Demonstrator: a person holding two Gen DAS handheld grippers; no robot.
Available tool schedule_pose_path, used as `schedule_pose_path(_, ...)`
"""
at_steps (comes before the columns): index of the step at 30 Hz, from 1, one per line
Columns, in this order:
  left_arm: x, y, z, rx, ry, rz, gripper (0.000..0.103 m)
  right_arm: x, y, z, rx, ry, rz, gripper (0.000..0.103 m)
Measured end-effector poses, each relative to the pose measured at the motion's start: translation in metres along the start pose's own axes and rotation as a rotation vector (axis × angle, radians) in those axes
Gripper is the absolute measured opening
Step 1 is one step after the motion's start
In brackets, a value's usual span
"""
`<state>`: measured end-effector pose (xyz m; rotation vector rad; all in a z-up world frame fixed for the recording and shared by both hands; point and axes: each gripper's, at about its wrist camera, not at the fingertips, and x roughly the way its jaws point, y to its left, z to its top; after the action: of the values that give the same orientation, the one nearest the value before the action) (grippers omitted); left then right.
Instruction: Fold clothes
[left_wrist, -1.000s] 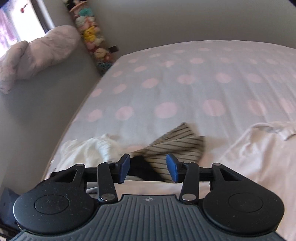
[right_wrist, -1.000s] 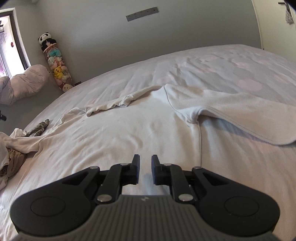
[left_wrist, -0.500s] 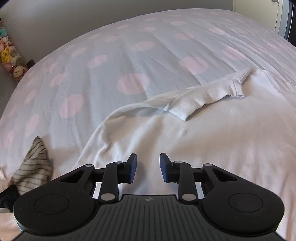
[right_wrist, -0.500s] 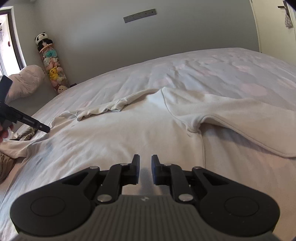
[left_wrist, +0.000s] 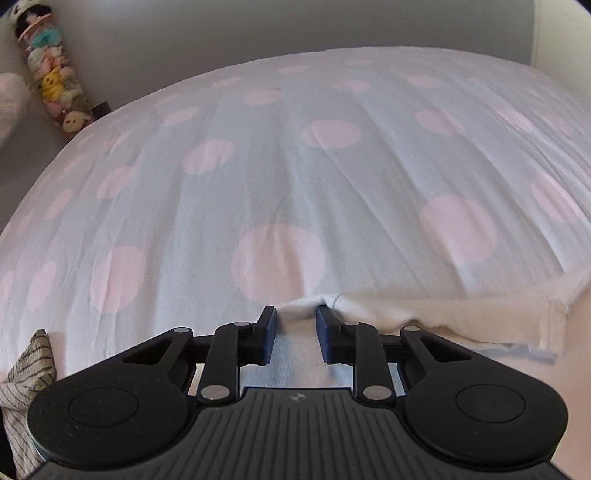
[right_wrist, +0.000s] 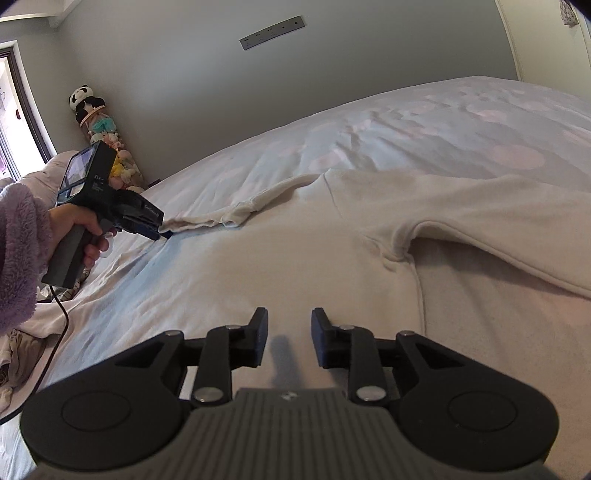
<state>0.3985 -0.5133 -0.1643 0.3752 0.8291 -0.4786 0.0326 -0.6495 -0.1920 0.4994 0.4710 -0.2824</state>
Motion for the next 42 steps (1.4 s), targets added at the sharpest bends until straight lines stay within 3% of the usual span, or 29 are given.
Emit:
schedule_pose_path(2,-0.009,-0.003,0.007,-0.026,-0.031,-0.011,0.022,-0.001,-0.001,0.001,0.007,-0.001,0.002,0.029)
schedule_pose_path(7,-0.035,-0.026,0.015,0.058,-0.064,-0.07,0.022,-0.005,-0.001,0.002,0.021,-0.005,0.006,0.03)
schedule_pose_path(13,-0.05,-0.069,-0.004,0.188,-0.012,-0.184,0.022,-0.011,-0.001,0.005,0.019,0.002,-0.061,0.032)
schedule_pose_path(17,-0.042,-0.102,-0.013,0.256,0.019,-0.222,0.022,-0.014,-0.002,0.007,0.008,0.002,-0.098,0.032)
schedule_pose_path(23,-0.031,-0.124,-0.014,0.26,0.042,-0.198,0.022,-0.012,-0.006,0.007,0.007,0.006,-0.118,0.039)
schedule_pose_path(30,-0.022,-0.142,-0.014,0.253,0.059,-0.155,0.022,-0.007,-0.013,0.006,0.016,0.013,-0.121,0.039)
schedule_pose_path(36,-0.076,-0.095,-0.05,0.296,0.097,-0.211,0.022,-0.007,-0.016,0.008,0.035,0.022,-0.103,0.039)
schedule_pose_path(42,-0.147,-0.008,-0.1,0.236,0.163,-0.151,0.022,-0.01,-0.009,0.008,-0.009,0.059,-0.113,0.042)
